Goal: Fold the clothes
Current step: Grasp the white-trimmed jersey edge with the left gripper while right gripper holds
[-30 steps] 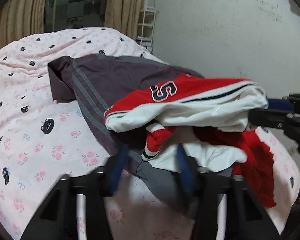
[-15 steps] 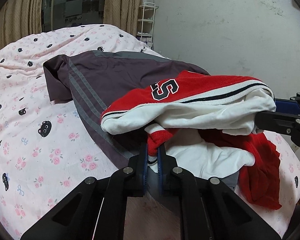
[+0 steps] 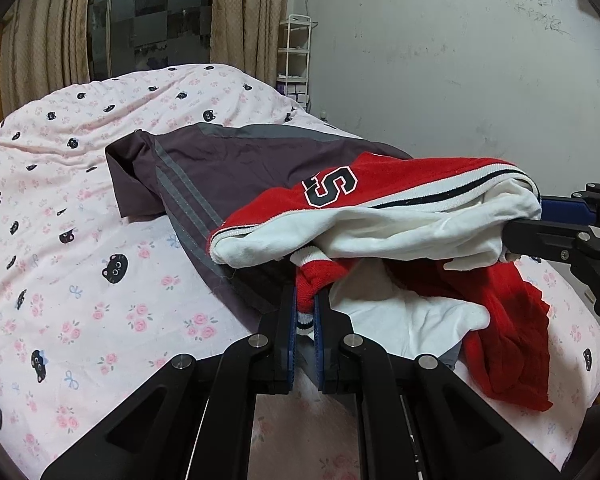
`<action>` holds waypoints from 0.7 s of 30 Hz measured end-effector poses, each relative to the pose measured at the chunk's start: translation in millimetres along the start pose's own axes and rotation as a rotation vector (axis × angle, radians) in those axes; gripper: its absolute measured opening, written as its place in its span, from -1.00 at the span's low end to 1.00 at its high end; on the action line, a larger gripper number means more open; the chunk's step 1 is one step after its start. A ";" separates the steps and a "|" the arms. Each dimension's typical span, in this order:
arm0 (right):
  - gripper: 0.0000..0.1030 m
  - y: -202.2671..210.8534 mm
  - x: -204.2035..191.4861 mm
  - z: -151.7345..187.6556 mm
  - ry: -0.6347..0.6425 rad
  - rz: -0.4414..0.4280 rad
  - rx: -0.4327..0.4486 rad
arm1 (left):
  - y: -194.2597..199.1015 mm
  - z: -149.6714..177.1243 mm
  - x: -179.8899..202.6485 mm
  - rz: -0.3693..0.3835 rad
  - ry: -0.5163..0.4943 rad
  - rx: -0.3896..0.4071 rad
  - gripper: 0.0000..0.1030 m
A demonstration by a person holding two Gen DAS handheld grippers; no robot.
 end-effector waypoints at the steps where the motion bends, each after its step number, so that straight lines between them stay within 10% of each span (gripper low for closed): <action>1: -0.48 1.1 -0.2 -0.4 0.000 0.002 0.001 | 1.1 -0.4 0.0 -0.006 0.004 0.000 -0.88; 21: -0.48 58.8 -5.6 -6.0 -0.002 0.018 0.067 | 91.1 -3.4 -8.8 -0.065 0.033 0.114 -0.88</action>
Point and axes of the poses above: each gripper's, at about its wrist camera, not at the fingertips, and y roughly against the way its jaws point, x to its right, z to its underside, the point moved 2 cm from there along -y, roughly the way its jaws point, and after that the axes turned 8 degrees about y, right-handed, at the moved point
